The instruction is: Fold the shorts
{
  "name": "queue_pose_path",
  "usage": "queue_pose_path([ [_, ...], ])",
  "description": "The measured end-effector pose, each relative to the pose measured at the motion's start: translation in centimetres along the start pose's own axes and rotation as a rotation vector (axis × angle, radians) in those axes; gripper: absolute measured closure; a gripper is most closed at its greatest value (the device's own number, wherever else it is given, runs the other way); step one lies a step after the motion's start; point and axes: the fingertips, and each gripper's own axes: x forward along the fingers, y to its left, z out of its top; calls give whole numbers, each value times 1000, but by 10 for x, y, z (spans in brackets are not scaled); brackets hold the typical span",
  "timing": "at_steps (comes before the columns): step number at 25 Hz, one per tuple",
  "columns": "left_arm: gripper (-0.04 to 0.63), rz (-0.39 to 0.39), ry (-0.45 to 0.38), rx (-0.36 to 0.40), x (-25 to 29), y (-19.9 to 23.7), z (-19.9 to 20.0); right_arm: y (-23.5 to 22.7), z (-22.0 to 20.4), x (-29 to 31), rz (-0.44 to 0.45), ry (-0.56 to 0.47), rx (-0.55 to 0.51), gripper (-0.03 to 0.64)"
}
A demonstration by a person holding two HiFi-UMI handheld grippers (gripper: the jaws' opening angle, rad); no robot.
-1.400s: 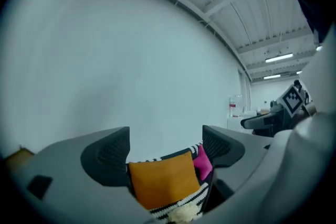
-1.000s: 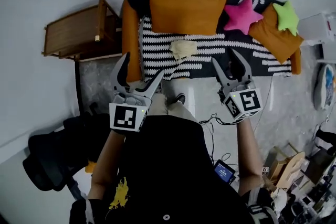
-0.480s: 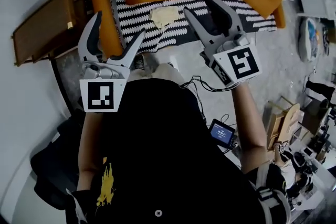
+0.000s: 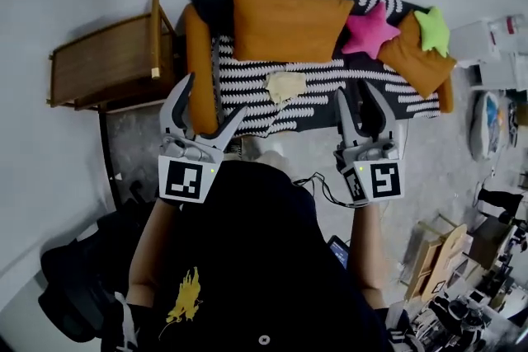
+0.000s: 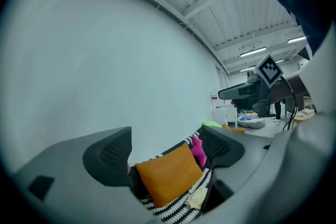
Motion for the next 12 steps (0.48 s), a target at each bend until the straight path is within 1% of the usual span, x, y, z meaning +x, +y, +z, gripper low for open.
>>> queue_pose_path([
  [1, 176, -5, -3, 2, 0, 4, 0, -1, -1, -2, -18, -3, 3, 449],
  [2, 196, -11, -8, 5, 0, 7, 1, -1, -1, -5, -35, -3, 5, 464],
  [4, 293, -13, -27, 9, 2, 11, 5, -4, -2, -12, -69, -1, -2, 492],
  [6, 391, -9, -50, 14, 2, 10, 13, -9, 4, -23, -96, -24, -9, 531],
  [7, 416, -23, -49, 38, 3, 6, 17, -11, 10, -27, -102, -51, -2, 535],
  [8, 423, -56, -30, 94, 4, 0, 18, -13, 15, -32, -106, -77, 8, 537],
  [9, 428, -97, 0, 169, 5, -6, 17, -14, 18, -35, -115, -92, 14, 540],
  [10, 435, -131, 22, 226, 6, -11, 17, -15, 19, -39, -129, -94, 14, 545],
  [11, 445, -152, 27, 243, 7, -14, 18, -14, 18, -42, -144, -91, 15, 546],
  [12, 457, -161, 19, 219, 8, -15, 19, -14, 17, -44, -159, -84, 19, 551],
])
